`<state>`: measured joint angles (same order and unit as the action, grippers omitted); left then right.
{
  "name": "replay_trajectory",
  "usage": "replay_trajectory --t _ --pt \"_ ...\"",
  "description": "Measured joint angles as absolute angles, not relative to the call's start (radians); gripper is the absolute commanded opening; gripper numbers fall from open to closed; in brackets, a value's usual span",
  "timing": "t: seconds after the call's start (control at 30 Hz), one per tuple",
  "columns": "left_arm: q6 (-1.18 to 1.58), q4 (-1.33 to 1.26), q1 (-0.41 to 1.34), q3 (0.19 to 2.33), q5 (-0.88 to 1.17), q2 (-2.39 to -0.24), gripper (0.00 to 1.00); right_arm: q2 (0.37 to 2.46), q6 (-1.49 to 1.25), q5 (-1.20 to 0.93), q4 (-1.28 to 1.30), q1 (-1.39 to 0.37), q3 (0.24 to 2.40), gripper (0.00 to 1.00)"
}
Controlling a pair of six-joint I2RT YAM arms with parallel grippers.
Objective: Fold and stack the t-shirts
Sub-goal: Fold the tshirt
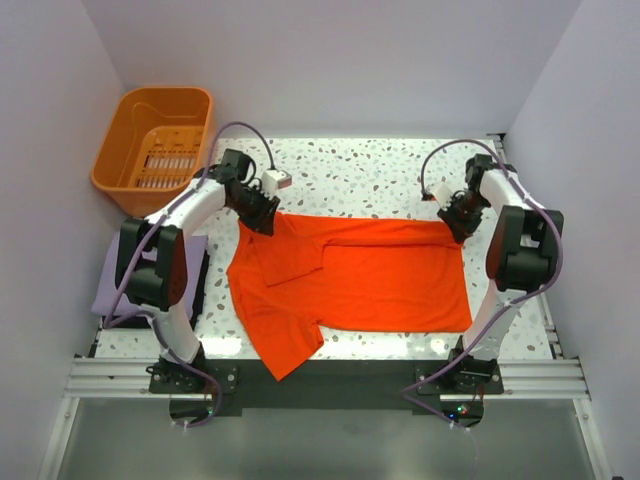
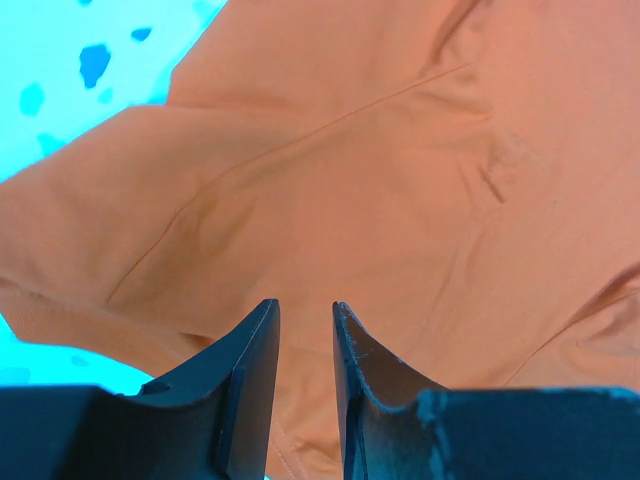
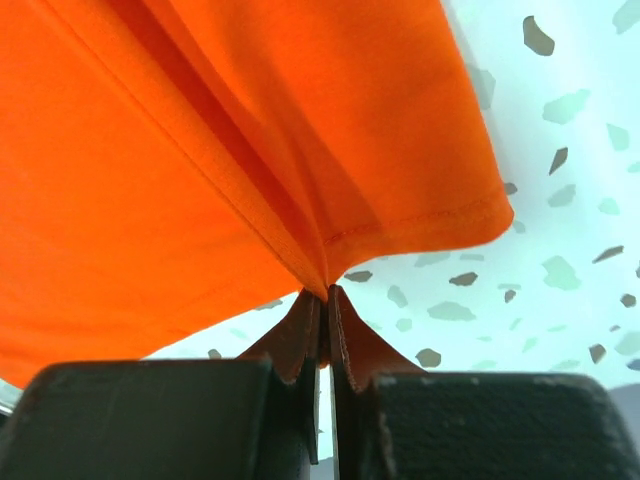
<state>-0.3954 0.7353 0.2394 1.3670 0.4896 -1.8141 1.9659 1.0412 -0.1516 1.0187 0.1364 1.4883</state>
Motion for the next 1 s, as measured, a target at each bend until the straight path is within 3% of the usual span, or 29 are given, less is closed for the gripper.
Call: replay_trajectory --t 0.03,0.2,0.3,0.53,1.0 --pt "-0.382 0.734 0.229 1.366 0.489 -1.824 0.33 1.953 1.045 -0.152 1.013 0.136 1.479 0.01" --pt "-0.341 0.708 0.188 1.365 0.482 -1.831 0.39 1.839 1.114 -0.136 1.007 0.136 1.367 0.38" --pt "-0.320 0.697 0.173 1.380 0.459 -1.836 0.42 1.844 1.116 -0.132 1.048 0.142 1.388 0.41" --pt "-0.229 0.634 0.155 1.517 0.390 -1.917 0.50 1.996 0.929 -0.226 1.102 0.192 1.716 0.43" --pt "-0.088 0.631 0.125 1.574 0.329 -2.020 0.49 2.025 0.804 -0.187 0.965 0.087 1.640 0.42"
